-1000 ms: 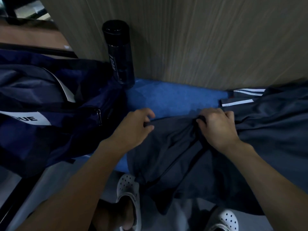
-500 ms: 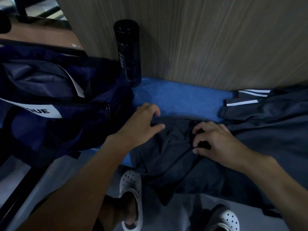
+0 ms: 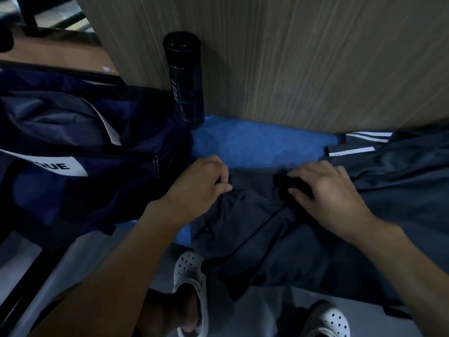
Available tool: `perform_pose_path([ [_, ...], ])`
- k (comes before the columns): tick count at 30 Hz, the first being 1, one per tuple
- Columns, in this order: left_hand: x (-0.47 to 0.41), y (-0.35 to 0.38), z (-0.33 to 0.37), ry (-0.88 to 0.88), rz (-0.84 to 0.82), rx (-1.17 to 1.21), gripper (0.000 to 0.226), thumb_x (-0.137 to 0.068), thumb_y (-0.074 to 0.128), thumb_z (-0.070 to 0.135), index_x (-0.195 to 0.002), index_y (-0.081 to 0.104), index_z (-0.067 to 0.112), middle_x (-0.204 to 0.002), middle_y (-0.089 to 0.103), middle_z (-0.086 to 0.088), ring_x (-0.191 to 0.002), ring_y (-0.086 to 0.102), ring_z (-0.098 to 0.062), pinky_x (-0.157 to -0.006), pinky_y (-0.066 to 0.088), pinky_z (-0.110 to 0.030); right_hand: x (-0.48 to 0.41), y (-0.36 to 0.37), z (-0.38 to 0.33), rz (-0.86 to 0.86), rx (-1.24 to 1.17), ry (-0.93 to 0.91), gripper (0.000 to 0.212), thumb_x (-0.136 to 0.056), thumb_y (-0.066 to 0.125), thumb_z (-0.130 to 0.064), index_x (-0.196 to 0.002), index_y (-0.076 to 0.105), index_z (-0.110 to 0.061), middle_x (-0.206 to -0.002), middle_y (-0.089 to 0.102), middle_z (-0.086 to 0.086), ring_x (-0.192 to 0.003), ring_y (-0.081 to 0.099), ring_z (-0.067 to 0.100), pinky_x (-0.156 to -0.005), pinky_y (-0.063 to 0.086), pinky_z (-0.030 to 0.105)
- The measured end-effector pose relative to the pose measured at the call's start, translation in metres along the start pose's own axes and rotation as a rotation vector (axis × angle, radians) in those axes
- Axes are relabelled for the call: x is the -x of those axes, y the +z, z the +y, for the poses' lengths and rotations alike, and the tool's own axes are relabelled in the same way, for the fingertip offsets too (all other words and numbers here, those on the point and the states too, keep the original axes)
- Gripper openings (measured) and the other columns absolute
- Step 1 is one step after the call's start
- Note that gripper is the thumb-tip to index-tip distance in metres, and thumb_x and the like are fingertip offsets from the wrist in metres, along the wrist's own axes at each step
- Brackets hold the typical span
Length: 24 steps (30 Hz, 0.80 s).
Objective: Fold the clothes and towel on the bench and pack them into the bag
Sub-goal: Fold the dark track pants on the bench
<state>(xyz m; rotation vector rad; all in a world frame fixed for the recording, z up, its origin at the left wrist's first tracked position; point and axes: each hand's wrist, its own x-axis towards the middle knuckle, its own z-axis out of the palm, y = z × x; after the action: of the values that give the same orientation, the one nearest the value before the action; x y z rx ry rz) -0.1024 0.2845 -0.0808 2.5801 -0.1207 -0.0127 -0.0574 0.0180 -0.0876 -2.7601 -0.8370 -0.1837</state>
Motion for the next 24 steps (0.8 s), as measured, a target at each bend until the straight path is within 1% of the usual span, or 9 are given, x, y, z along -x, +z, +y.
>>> perform_pose_path([
  [4,0.002,-0.009,-0.001,-0.052,0.031,0.116,0.022,-0.088,0.073,0.024,-0.073,0.059,0.017,-0.097,0.066,0.001,-0.091,0.063,-0.016,-0.085,0.053,-0.038,-0.003,0.003,0.005,-0.022,0.089,0.138,0.037,-0.084,0.071,-0.03,-0.119,0.062,-0.021,-0.122,0.057,-0.001,-0.112,0.05,0.027,-0.089,0.036,0.045],
  [8,0.0,-0.015,0.001,-0.026,0.149,0.099,0.016,-0.095,0.064,0.023,-0.085,0.054,0.016,-0.074,0.062,0.002,-0.07,0.06,-0.015,-0.071,0.053,-0.043,-0.006,0.008,0.01,-0.003,0.096,0.175,0.005,-0.087,0.065,-0.019,-0.092,0.066,-0.02,-0.093,0.067,0.001,-0.093,0.059,0.029,-0.079,0.03,0.039],
  [10,-0.004,-0.012,0.003,-0.003,0.175,0.064,0.006,-0.099,0.055,0.02,-0.095,0.05,0.021,-0.073,0.06,0.002,-0.067,0.059,-0.016,-0.069,0.053,-0.044,-0.008,0.009,0.015,0.068,0.085,0.23,0.003,-0.089,0.061,-0.015,-0.09,0.064,-0.017,-0.088,0.068,0.004,-0.089,0.06,0.031,-0.076,0.027,0.037],
  [13,-0.006,-0.005,0.005,0.004,0.145,0.018,0.021,-0.099,0.049,0.008,-0.112,0.049,0.024,-0.093,0.056,0.003,-0.083,0.055,-0.014,-0.08,0.051,-0.037,-0.009,0.007,0.018,0.149,0.094,0.302,0.014,-0.085,0.063,-0.01,-0.099,0.063,-0.012,-0.096,0.065,0.01,-0.093,0.058,0.036,-0.079,0.035,0.042],
  [16,-0.001,0.0,0.003,0.086,0.098,-0.157,0.025,-0.094,0.054,0.006,-0.112,0.054,0.024,-0.116,0.047,0.002,-0.108,0.045,-0.018,-0.097,0.036,-0.032,-0.008,0.004,0.009,0.201,0.044,0.129,0.027,-0.077,0.072,-0.006,-0.102,0.064,-0.011,-0.099,0.061,0.01,-0.094,0.056,0.036,-0.078,0.043,0.047],
  [19,0.004,0.0,0.003,0.177,0.11,-0.294,0.014,-0.093,0.061,0.016,-0.104,0.066,0.023,-0.117,0.047,0.005,-0.112,0.041,-0.016,-0.094,0.021,-0.024,-0.001,0.001,-0.009,0.043,-0.263,-0.165,0.016,-0.078,0.073,-0.019,-0.092,0.067,-0.022,-0.092,0.063,-0.009,-0.086,0.06,0.018,-0.076,0.049,0.048],
  [20,0.006,0.0,0.004,0.198,0.097,-0.255,0.012,-0.093,0.062,0.017,-0.103,0.068,0.022,-0.111,0.049,0.008,-0.105,0.043,-0.01,-0.092,0.025,-0.023,0.004,0.003,-0.014,-0.047,-0.329,-0.208,0.014,-0.079,0.071,-0.031,-0.091,0.067,-0.028,-0.092,0.063,-0.016,-0.086,0.06,0.012,-0.077,0.049,0.047],
  [22,0.01,0.001,0.009,0.196,0.018,-0.047,0.011,-0.094,0.062,0.013,-0.1,0.07,0.019,-0.096,0.05,0.015,-0.087,0.049,0.002,-0.082,0.035,-0.015,0.014,0.005,-0.023,-0.219,-0.336,-0.235,0.027,-0.076,0.065,-0.054,-0.096,0.068,-0.036,-0.1,0.061,-0.025,-0.095,0.055,0.005,-0.088,0.044,0.044],
  [24,0.015,0.004,0.015,0.182,-0.073,0.115,0.011,-0.094,0.063,0.009,-0.099,0.07,0.016,-0.089,0.053,0.017,-0.078,0.053,0.005,-0.071,0.04,-0.01,0.022,0.006,-0.028,-0.337,-0.291,-0.245,0.036,-0.072,0.068,-0.06,-0.103,0.069,-0.041,-0.109,0.053,-0.029,-0.106,0.044,0.0,-0.098,0.032,0.033],
])
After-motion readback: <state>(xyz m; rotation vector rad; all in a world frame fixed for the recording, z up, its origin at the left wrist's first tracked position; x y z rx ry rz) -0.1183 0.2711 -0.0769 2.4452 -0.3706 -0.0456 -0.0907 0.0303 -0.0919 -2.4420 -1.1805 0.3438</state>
